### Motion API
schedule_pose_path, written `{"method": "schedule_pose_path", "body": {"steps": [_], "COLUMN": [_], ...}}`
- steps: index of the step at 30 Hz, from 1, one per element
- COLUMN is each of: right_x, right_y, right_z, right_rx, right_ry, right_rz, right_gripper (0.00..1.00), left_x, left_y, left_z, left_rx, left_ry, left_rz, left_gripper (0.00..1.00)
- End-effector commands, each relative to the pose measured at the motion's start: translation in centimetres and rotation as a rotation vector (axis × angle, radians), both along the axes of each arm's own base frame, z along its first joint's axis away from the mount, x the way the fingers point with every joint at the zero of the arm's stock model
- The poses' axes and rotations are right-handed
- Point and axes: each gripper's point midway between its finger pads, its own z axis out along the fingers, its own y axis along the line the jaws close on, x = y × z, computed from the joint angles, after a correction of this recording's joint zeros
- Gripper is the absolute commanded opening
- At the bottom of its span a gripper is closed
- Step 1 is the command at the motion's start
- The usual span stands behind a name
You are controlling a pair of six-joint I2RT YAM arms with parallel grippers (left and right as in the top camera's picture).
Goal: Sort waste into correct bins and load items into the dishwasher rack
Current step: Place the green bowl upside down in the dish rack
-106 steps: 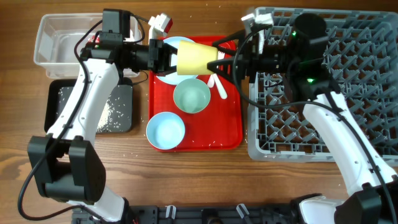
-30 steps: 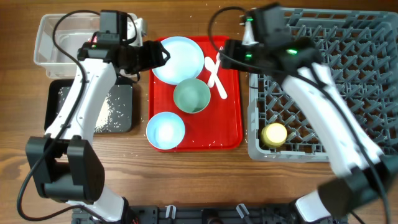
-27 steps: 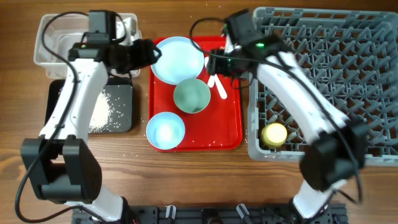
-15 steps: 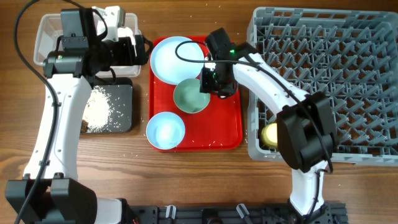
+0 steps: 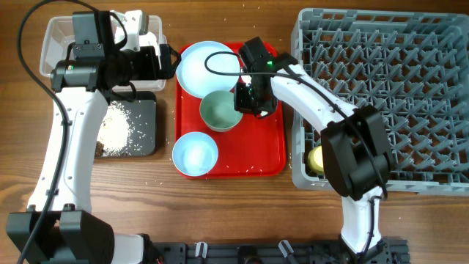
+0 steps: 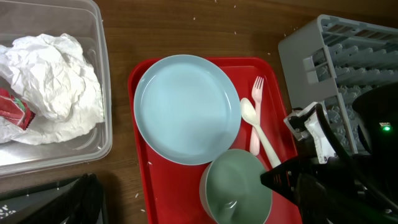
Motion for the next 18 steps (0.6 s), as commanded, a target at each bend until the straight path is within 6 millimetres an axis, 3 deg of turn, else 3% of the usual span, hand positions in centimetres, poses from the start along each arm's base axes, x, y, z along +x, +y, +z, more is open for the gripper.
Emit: {"method": "schedule_pose_path", "body": {"steps": [1,2,4,6,7,10,12,14,18], "right_x": [1.8,2.7,3.8,4.1,3.8,2.0,1.1,1.4,5.3], "right_y": [-1.0,-2.5,-5.9,-12.2,-15.1,-21.8,-24.8,-26.1,-27.1], "right_z": [5.0,8.6,13.5,20.8,23.6,29.5,31.5,31.8,30.4], "right_rx": [0.029,0.015,-0.052,-0.215,-0.298,-0.544,-0.725,-0.868,-1.176], "right_ry": [-0.121,-0.215,-0.366,-0.597,-0.683,-0.859,-0.917,-0.928,-0.907], "right_rz": [0.013,-0.021,-0.098,-0.269,-0.354,-0.548,-0.616,-0.607,-0.518], "right_gripper": [0.04,0.04,0.04,0.04,0.04,0.04,0.04,0.04,0.04], "left_x": [0.2,0.2,0.2,0.2,0.2,0.2,0.2,0.2,0.2], "left_y": [0.2,0.2,0.2,0.2,0.2,0.2,0.2,0.2,0.2], "left_z": [0.3,0.3,0.3,0.3,0.3,0.3,0.3,0.3,0.3], "left_rx": [0.018,0.019,0.019,0.018,0.018,0.018,0.018,0.018,0.018], "left_ry": [-0.015,-0.014,-0.014,-0.015,-0.014,-0.014,-0.014,-0.014,-0.015], "left_rz": [-0.007,-0.007,-0.007,-0.007,-0.007,-0.007,-0.007,-0.007,-0.007], "left_gripper": [1.0,1.0,1.0,1.0,1.0,1.0,1.0,1.0,1.0]}}
